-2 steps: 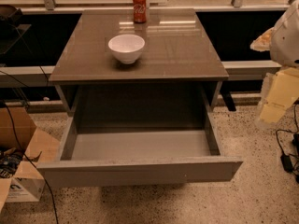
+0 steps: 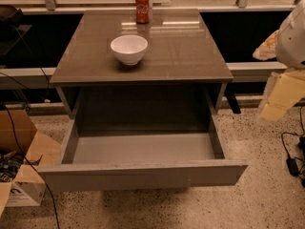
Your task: Close top drawer
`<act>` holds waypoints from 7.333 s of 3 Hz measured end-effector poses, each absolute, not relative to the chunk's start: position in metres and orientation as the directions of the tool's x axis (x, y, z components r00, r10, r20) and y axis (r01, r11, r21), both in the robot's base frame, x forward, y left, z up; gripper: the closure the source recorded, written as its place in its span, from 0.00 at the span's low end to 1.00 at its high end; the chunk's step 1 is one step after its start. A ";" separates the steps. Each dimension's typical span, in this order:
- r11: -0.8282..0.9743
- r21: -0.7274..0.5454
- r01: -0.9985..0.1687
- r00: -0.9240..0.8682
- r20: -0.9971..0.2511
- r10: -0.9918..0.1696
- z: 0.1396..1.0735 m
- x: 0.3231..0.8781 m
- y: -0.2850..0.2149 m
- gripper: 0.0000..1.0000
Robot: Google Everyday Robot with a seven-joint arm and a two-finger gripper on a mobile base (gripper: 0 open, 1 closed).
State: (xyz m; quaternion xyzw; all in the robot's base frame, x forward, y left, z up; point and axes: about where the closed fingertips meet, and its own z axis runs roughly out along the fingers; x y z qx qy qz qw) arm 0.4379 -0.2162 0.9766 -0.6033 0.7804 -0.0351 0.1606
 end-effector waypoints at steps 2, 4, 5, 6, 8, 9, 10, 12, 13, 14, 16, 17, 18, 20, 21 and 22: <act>0.249 -0.161 -0.955 -0.191 -0.309 -0.932 0.907 0.402 -0.192 0.65; 0.263 0.041 -0.964 -0.258 -0.385 -0.886 0.765 0.373 -0.129 1.00; 0.266 0.047 -0.963 -0.264 -0.378 -0.887 0.754 0.368 -0.129 1.00; 0.276 0.057 -0.959 -0.278 -0.355 -0.893 0.734 0.375 -0.123 1.00; 0.339 0.098 -0.936 -0.351 -0.373 -0.859 0.668 0.413 -0.134 1.00; 0.344 0.092 -0.934 -0.352 -0.383 -0.854 0.658 0.429 -0.139 1.00; 0.344 0.092 -0.934 -0.352 -0.383 -0.854 0.658 0.429 -0.139 1.00; 0.341 0.079 -0.937 -0.343 -0.400 -0.850 0.651 0.451 -0.140 1.00; 0.356 0.054 -0.933 -0.347 -0.400 -0.848 0.649 0.456 -0.138 1.00; 0.333 -0.036 -0.942 -0.286 -0.428 -0.857 0.658 0.486 -0.125 1.00; 0.329 -0.086 -0.940 -0.256 -0.461 -0.850 0.664 0.516 -0.123 1.00; 0.321 -0.127 -0.939 -0.223 -0.487 -0.845 0.658 0.545 -0.124 0.84; 0.321 -0.127 -0.939 -0.223 -0.487 -0.845 0.658 0.544 -0.124 0.60; 0.328 -0.181 -0.927 -0.190 -0.528 -0.828 0.673 0.589 -0.123 0.06; 0.330 -0.193 -0.924 -0.183 -0.536 -0.824 0.678 0.598 -0.122 0.00; 0.330 -0.193 -0.924 -0.183 -0.536 -0.824 0.678 0.598 -0.122 0.00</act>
Offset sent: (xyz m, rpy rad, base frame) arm -0.0670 0.0489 -0.1470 0.2340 0.1458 0.0731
